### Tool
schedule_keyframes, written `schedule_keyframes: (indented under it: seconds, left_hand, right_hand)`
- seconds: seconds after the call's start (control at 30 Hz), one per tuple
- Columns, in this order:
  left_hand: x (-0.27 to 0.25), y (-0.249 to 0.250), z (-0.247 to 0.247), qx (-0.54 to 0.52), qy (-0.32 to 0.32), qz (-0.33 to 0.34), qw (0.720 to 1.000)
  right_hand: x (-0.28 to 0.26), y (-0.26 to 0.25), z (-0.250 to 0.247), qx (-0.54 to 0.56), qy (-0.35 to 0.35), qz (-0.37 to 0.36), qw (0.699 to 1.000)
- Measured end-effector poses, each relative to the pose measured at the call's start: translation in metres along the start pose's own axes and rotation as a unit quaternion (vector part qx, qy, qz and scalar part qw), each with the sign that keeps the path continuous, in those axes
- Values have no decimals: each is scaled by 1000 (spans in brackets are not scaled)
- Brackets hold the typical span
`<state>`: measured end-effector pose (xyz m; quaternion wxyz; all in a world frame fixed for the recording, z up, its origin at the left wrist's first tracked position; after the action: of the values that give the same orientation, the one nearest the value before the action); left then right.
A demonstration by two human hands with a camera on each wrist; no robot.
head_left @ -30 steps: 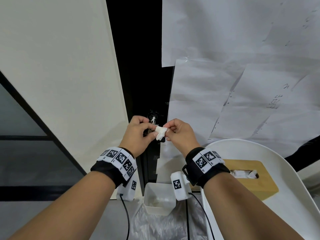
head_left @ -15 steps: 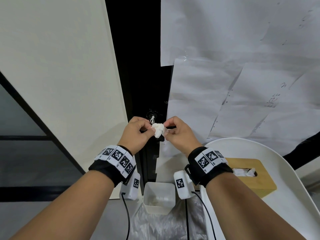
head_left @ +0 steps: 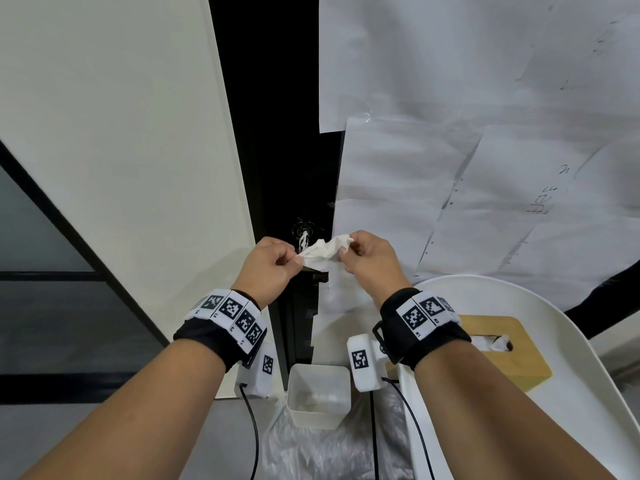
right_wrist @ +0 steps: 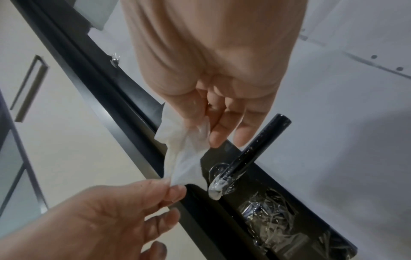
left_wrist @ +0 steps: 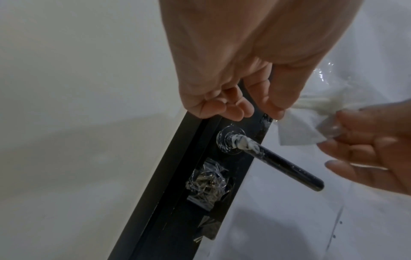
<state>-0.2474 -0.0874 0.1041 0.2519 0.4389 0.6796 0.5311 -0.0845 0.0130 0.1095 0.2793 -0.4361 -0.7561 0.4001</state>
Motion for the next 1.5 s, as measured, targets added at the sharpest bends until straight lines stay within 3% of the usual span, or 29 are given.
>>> schedule_keyframes:
  seconds: [0.23,0.43,0.6,0.7,0.9,1.03,1.3,1.4,1.5]
  left_hand:
    - [-4,3,-5,-67,34,-23,997]
    - [-10,20,7,-76,-56,-14,995]
    - [-5,21,1,-88,7,38,995]
    - [2,9,-10,-100,46,6,994]
    - [2,1,-11,-83,55,-34,994]
    - [-2,2,-8,-76,24,-49,996]
    - [-7,22,16,-93,-153,-37,983]
    - [-6,22,15,-85,-132,-26,987]
    - [-6,18,14,-155,-101,-50,982]
  right_hand:
    - [-6,-2,-4,42,6,20,999]
    - [-10,-17,5,14,-58,-5,998]
    - [-6,-17,1,-33,-44,-18,998]
    - [-1,-8,-7,-61,-11,-8,998]
    - [2,-9,-4,-27,-20,1,999]
    - [0,-19,-7,-40,-28,-29,998]
    - [-7,-40,4,-46,-108,-77,990]
    - [-3,-35,-5,-42,-53,-68,995]
    - [-1,-19,-11,-33,-25,-16,999]
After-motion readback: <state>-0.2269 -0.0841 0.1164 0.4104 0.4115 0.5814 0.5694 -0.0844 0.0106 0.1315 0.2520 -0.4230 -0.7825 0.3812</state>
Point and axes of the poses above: each hand's wrist, its own x-axis towards the middle knuckle, its own z-axis out of the palm, y = z × x, the point moved 6 cm from there along x, towards the middle knuckle, and after that the axes turned 15 degrees about -x, right-handed, at the moved point
